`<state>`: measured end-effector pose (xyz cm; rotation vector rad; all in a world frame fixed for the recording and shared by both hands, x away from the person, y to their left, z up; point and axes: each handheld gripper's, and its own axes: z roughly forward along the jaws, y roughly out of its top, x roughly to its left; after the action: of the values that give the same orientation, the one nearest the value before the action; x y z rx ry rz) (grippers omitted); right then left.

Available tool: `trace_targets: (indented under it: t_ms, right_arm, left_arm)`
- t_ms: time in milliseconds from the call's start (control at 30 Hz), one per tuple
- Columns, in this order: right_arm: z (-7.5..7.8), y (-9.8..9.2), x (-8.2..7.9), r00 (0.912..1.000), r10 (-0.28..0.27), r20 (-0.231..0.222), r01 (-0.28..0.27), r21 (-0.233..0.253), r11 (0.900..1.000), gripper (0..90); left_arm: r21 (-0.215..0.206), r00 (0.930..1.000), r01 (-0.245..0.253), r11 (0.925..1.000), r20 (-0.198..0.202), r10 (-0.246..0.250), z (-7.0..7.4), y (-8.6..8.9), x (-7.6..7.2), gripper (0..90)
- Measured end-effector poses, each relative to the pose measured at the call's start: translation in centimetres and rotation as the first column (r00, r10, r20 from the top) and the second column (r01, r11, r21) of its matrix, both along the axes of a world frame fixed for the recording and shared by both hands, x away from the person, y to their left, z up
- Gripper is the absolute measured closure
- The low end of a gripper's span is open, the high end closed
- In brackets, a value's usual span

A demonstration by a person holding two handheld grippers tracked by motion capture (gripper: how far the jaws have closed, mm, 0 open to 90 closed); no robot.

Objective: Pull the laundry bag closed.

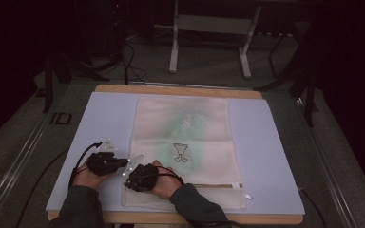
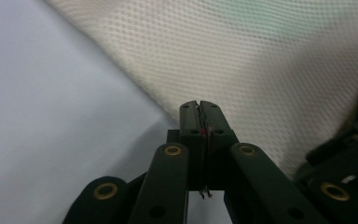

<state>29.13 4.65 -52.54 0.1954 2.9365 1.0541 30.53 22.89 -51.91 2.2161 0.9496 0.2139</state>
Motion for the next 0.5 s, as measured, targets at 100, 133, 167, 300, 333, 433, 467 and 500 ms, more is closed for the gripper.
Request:
trace_targets:
  t_ms: [100, 133, 167, 300, 333, 433, 467, 500]
  right_arm:
    - [0.0, 0.0, -0.2, 0.9999, -0.002, 0.011, 0.002, -0.001, 1.0, 81.9]
    - [0.0, 0.0, -0.2, 0.9999, -0.001, 0.016, 0.001, -0.003, 1.0, 81.8]
    - [0.0, 0.0, -0.2, 0.9999, -0.001, 0.017, 0.001, -0.002, 1.0, 81.9]
    - [-0.1, -0.1, -0.1, 0.9999, -0.002, 0.01, 0.002, 0.005, 1.0, 81.8]
    - [-0.1, -0.1, -0.1, 0.9999, -0.003, 0.01, 0.003, 0.005, 1.0, 81.8]
    - [-0.1, -0.1, -0.1, 0.9999, -0.003, 0.01, 0.003, 0.007, 1.0, 81.9]
    - [-0.1, -0.1, -0.1, 1.0, -0.002, 0.009, 0.001, 0.007, 1.0, 81.9]
    - [-0.1, -0.1, -0.1, 1.0, -0.002, 0.009, 0.002, 0.007, 1.0, 81.9]
  left_arm:
    - [0.004, 0.9997, 0.021, 0.9998, -0.016, -0.021, 0.0, -0.2, 0.0, 89.3]
    - [0.0, 0.9994, 0.026, 0.9997, -0.021, -0.026, 0.0, -0.3, 0.0, 89.3]
    - [0.004, 0.9992, 0.032, 0.9995, -0.023, -0.032, 0.0, -0.4, 0.0, 89.3]
    - [0.006, 0.9972, 0.062, 0.9981, -0.043, -0.061, -0.1, -0.7, -0.2, 89.3]
    - [0.013, 0.9965, 0.069, 0.9975, -0.047, -0.069, -0.1, -0.8, -0.2, 89.4]
    - [0.021, 0.9958, 0.078, 0.9967, -0.049, -0.077, -0.1, -1.0, -0.3, 89.4]
    - [0.03, 0.9949, 0.087, 0.9957, -0.053, -0.086, 0.0, -1.2, -0.4, 89.4]
    - [0.032, 0.9943, 0.092, 0.9952, -0.056, -0.09, -0.1, -1.2, -0.4, 89.4]
